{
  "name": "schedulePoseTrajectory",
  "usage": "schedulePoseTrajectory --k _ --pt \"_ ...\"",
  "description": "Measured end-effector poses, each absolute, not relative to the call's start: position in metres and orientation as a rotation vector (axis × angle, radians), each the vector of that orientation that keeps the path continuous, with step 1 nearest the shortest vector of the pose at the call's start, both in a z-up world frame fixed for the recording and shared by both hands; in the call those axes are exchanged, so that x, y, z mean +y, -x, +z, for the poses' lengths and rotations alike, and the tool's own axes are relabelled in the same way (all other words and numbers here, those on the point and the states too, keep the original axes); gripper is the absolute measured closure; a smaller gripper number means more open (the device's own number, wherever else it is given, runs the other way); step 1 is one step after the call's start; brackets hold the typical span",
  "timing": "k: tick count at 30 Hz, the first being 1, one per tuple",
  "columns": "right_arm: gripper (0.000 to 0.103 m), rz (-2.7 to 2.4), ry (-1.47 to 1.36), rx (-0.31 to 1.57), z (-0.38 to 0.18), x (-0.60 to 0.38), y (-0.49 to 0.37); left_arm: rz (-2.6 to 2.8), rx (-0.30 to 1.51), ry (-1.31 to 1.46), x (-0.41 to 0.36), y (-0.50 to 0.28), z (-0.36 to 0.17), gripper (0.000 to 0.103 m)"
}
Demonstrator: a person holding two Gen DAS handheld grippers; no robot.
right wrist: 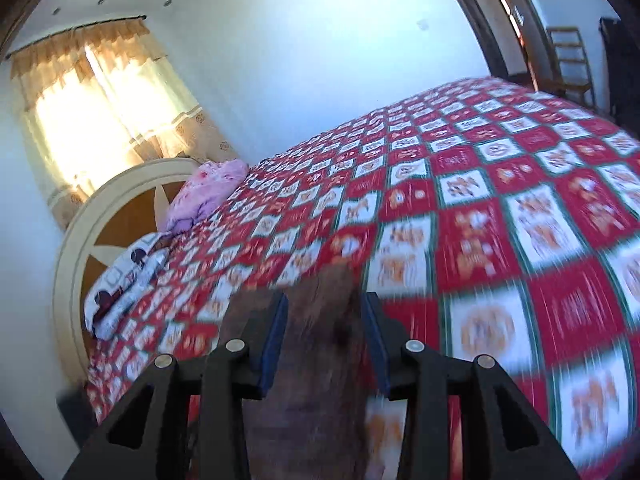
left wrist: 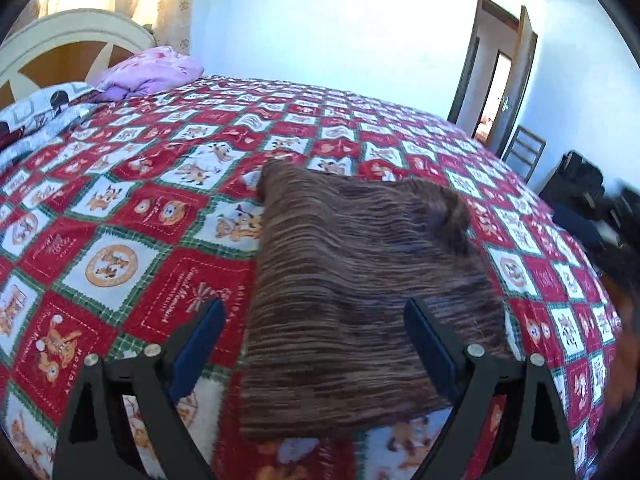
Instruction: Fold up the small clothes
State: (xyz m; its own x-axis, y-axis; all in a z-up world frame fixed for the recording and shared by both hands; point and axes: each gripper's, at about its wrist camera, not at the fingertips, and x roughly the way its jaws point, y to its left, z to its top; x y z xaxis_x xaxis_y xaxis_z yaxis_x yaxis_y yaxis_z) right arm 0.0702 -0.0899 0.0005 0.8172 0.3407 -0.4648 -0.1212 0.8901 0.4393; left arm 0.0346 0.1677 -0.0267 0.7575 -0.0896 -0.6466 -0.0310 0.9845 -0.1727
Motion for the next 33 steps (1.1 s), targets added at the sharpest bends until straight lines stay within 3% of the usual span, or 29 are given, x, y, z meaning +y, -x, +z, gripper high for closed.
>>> schedulePoseTrajectory --k 7,9,13,33 --pt "0.062 0.137 -0.258 0.540 -0.010 -0.053 0.008 -0.018 0.745 0.162 0.154 -0.017 -0.014 0.010" --pt "0.062 0.152 -0.248 0.528 -0.007 -0.044 0.020 -0.004 0.725 0.116 0.149 -0.010 -0.008 0.003" --pt "0.048 0.134 -0.199 0.483 0.003 -0.030 0.039 0.044 0.687 0.025 0.142 0.002 0.003 0.001" --pt "0.047 0.067 -0.203 0.379 0.016 -0.042 0.070 0.124 0.682 -0.038 0.129 0.012 0.007 0.000"
